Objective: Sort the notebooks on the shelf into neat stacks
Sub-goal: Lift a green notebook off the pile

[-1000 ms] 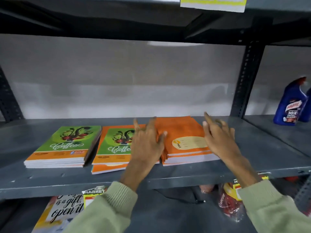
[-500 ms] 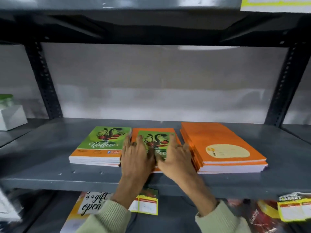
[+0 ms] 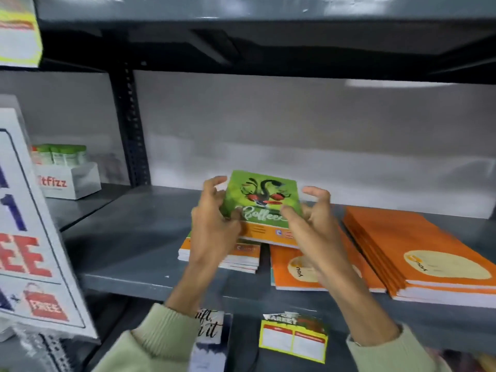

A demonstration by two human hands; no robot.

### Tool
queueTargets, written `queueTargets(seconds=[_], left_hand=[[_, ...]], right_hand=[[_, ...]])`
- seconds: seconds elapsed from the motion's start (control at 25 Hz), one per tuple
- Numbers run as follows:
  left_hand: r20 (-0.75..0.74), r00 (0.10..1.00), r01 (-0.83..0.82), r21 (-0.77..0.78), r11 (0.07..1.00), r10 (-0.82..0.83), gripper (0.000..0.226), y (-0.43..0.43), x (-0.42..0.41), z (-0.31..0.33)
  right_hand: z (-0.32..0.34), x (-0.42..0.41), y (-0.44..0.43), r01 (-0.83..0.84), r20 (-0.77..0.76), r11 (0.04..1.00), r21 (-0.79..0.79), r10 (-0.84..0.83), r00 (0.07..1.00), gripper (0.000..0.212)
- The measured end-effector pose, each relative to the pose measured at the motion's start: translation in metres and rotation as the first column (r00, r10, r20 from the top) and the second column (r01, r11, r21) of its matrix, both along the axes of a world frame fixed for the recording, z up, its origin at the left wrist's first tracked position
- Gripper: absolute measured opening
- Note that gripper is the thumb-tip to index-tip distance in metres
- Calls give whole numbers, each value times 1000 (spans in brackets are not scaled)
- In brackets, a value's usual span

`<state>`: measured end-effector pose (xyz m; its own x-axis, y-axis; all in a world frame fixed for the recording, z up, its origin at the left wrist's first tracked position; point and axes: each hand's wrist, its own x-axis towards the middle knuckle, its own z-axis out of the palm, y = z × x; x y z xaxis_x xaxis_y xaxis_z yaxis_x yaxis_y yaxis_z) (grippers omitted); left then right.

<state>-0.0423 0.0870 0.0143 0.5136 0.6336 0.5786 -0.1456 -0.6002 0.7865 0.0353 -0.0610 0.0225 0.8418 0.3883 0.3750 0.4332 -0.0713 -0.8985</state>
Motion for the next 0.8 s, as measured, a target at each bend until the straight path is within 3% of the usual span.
queueTargets(seconds=[0.08,0.24,0.36,0.48,0.56,0.64,0.8], left_hand=[[-139,987,-84,4,996,84,58,33,-11,-7],[-524,838,-117,100,988,152,62,58,-16,-32],[-448,853,-138,303,943,269,71,45,-3,-28],[-265,932,-88,497,863,247,62,-4,14,-22],[-301,909,-49,608,792,288,62,-41,31,-33],[-351,862,-30,686,727,366,71,-63,47,-48],[-391,824,-45,677,734,410,76,-75,59,-58]], right_hand=[[-2,-9,33,-58,0,994,-88,58,998,41],[-26,-20,71,-36,11,864,-502,48,999,74],[-19,1,51,12,42,854,-519,12,999,83],[-13,33,8,236,200,815,-529,-151,968,79],[-17,47,-24,398,302,615,-681,-259,918,79],[-23,50,-40,380,290,447,-810,-259,921,82],[-27,48,-43,387,312,530,-754,-230,922,78]])
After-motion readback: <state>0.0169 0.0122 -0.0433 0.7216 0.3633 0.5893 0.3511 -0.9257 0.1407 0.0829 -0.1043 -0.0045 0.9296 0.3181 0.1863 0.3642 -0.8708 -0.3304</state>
